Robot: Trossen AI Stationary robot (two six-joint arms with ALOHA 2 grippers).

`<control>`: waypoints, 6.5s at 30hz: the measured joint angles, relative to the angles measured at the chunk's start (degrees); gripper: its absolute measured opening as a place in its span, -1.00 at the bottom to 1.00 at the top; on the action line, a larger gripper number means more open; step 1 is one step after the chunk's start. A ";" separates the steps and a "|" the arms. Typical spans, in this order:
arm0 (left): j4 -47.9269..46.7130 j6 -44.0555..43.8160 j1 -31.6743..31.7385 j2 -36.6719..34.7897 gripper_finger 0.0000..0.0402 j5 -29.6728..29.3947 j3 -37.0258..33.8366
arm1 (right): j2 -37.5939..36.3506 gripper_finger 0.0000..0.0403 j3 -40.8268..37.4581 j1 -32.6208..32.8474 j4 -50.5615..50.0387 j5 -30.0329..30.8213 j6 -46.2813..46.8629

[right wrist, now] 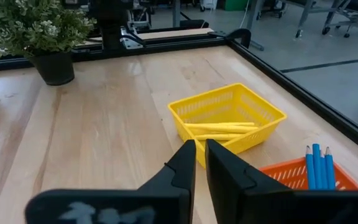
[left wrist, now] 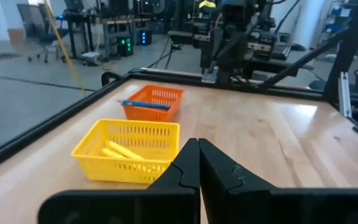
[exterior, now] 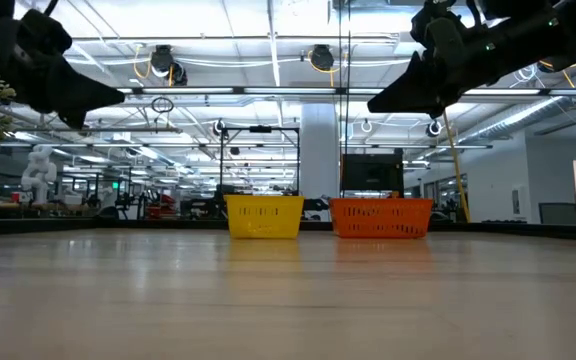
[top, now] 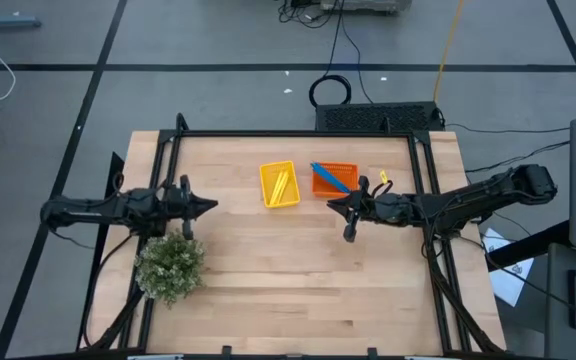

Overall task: Sort pens & pencils
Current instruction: Return to Home Position

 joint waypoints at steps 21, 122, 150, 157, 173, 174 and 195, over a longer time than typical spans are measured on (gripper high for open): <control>8.28 3.14 0.55 4.24 -1.00 8.86 -4.58 | -9.68 -0.97 -6.51 4.68 -1.02 -2.93 -1.67; 10.97 3.14 0.55 5.86 -0.79 8.58 -4.60 | -53.57 -1.00 -28.50 -3.75 -18.41 -22.14 -1.25; 10.97 3.14 0.55 5.86 -0.79 8.58 -4.60 | -53.57 -1.00 -28.50 -3.73 -18.41 -22.14 -1.24; 10.96 3.14 0.55 5.86 -0.79 8.58 -4.60 | -53.57 -1.00 -28.50 -3.73 -18.40 -22.14 -1.23; 10.97 3.15 0.55 5.86 -0.79 8.58 -4.60 | -53.57 -1.00 -28.50 -3.73 -18.41 -22.16 -1.23; 10.97 3.14 0.55 5.86 -0.79 8.58 -4.60 | -53.57 -1.00 -28.50 -3.73 -18.40 -22.16 -1.25; 10.97 3.14 0.55 5.86 -0.79 8.58 -4.60 | -53.57 -1.00 -28.50 -3.73 -18.40 -22.15 -1.23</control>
